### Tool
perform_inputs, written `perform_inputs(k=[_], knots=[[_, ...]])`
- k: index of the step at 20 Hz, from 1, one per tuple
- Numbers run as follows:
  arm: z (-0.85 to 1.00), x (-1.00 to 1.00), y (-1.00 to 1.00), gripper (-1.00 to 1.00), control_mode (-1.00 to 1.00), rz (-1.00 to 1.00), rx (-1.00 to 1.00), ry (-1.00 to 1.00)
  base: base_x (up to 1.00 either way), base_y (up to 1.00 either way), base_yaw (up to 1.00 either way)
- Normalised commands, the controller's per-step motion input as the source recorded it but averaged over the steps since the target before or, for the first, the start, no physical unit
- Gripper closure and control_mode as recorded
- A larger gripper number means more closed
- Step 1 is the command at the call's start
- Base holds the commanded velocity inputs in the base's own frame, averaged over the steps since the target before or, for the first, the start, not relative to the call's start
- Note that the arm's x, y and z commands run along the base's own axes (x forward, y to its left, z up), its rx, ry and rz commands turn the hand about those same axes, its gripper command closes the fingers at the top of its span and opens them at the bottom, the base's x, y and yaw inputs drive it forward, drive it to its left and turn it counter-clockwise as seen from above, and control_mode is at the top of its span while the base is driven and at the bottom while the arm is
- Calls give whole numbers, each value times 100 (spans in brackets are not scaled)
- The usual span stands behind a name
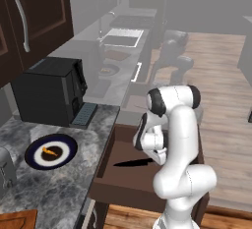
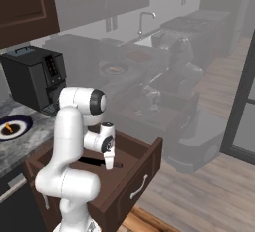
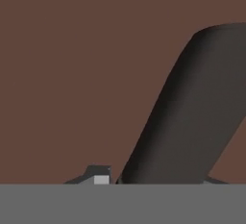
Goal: Pick up the knife from the drawer and place it on the cutting board. Then place the meat from the plate to the cutting board.
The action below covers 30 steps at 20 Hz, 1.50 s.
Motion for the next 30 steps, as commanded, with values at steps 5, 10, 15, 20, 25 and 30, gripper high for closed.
perform_inputs(k=[5,10,15,20,25,30], knots=[[-22,3,0,100,-100,0,0,-2,0,0,0],[19,-10,-12,100,-100,-6,8,0,0,0,0],[82,-31,-13,100,-100,4,17,2,0,0,0],[91,-28,-18,100,-100,8,9,3,0,0,0],[75,-38,-16,100,-100,0,0,10,0,0,0],[70,-34,-9,100,-100,2,-1,1,0,0,0]])
